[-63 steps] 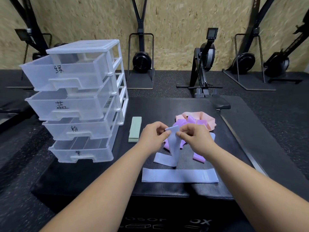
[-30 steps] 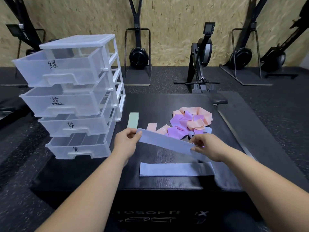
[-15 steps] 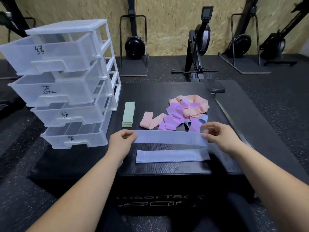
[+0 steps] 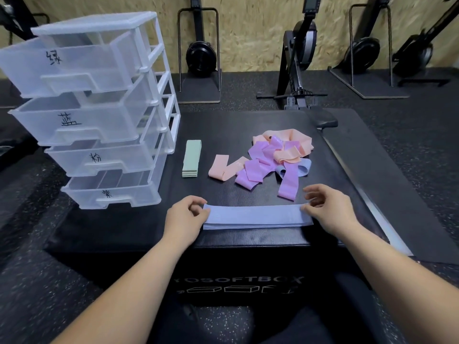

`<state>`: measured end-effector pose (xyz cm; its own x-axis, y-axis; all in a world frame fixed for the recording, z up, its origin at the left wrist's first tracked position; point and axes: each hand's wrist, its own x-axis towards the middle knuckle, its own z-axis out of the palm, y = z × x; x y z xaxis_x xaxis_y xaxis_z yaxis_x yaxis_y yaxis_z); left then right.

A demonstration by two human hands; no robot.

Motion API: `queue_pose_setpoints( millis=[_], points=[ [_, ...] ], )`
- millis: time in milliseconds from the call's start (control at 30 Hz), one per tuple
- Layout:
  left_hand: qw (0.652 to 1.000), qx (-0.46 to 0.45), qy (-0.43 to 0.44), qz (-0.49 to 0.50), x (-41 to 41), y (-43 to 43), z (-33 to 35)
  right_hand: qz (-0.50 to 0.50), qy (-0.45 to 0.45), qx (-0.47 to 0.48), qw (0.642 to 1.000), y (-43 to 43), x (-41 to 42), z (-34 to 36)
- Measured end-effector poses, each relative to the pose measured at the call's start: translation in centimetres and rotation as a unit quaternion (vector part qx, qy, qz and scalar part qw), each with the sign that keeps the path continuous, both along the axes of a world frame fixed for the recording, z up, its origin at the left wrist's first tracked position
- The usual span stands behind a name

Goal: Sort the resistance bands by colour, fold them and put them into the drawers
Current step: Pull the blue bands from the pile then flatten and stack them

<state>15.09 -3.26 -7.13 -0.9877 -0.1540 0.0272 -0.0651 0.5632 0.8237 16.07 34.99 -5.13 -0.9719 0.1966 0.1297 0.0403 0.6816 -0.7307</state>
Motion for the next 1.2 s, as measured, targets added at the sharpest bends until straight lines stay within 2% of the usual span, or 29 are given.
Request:
queue_pose_setpoints(
  millis=[167, 300, 467, 633, 1200],
  points=[
    [0.991, -0.128, 0.019, -0.032, 0.3, 0.1, -1.3, 0.024, 0.028, 0.087, 0.996, -0.6, 0.4, -1.6],
    [0.995, -0.093, 0.021, -0.031, 0.6, 0.1, -1.7, 0.024, 0.046, 0.141, 0.989, -0.2, 0.8, -2.7],
    [0.995, -0.056, 0.047, -0.066, 0.9, -0.5, -1.4, 0.065, 0.042, 0.109, 0.991, 0.8, 1.4, -3.1],
    [0.985, -0.083, 0.029, -0.148, 1.7, -2.1, -2.1, 0.111, 0.016, 0.074, 0.991, 1.1, 3.0, -4.6],
    [0.987, -0.081, 0.044, -0.131, 2.0, -2.4, -2.9, 0.099, 0.013, 0.081, 0.992, 0.5, 3.3, -4.5]
  ],
)
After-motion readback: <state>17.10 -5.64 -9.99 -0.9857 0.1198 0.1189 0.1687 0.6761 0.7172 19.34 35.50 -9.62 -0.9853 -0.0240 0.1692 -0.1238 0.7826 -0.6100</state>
